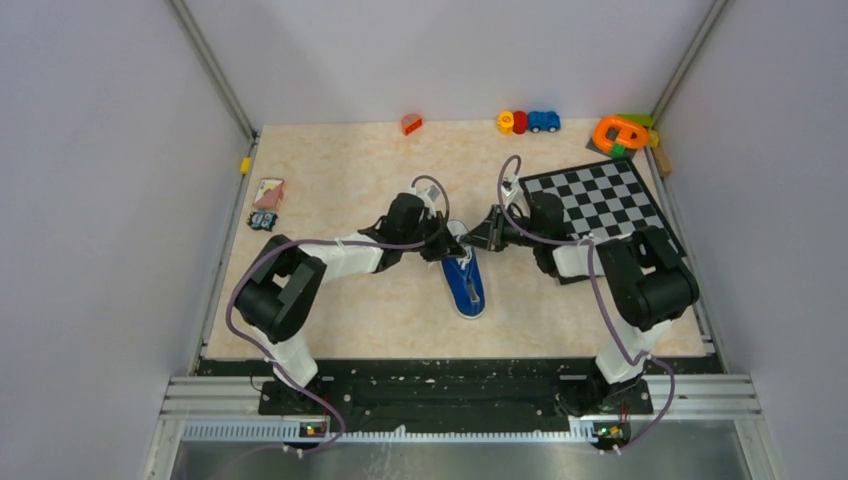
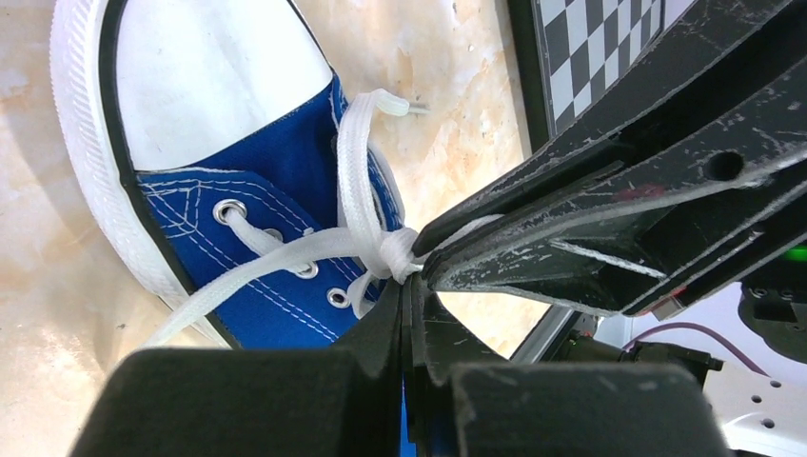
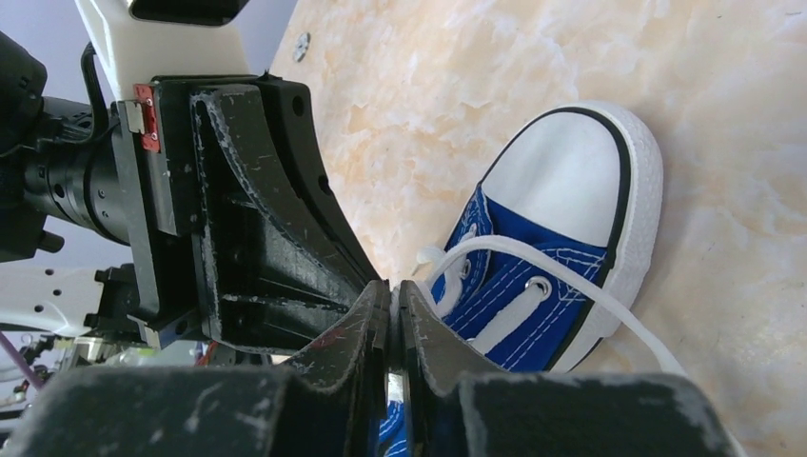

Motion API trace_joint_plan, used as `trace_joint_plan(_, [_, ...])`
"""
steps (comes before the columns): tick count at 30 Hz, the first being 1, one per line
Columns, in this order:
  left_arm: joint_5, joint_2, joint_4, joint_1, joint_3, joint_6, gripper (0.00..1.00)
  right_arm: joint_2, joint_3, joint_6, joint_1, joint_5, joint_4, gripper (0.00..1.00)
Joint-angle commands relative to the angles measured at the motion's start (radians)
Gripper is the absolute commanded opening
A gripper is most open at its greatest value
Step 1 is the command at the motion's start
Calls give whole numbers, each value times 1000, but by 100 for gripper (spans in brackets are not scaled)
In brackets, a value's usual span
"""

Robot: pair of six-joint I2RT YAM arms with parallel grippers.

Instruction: Tie the shoes

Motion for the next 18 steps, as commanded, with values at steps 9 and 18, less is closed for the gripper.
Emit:
trace_joint_plan(9, [24, 50, 56, 4, 35, 1, 0, -124, 116, -54, 46, 100, -263, 23])
trace_joint_plan(18, [53, 61, 108, 7, 19, -30, 0, -200, 168, -113, 59, 226, -480, 47])
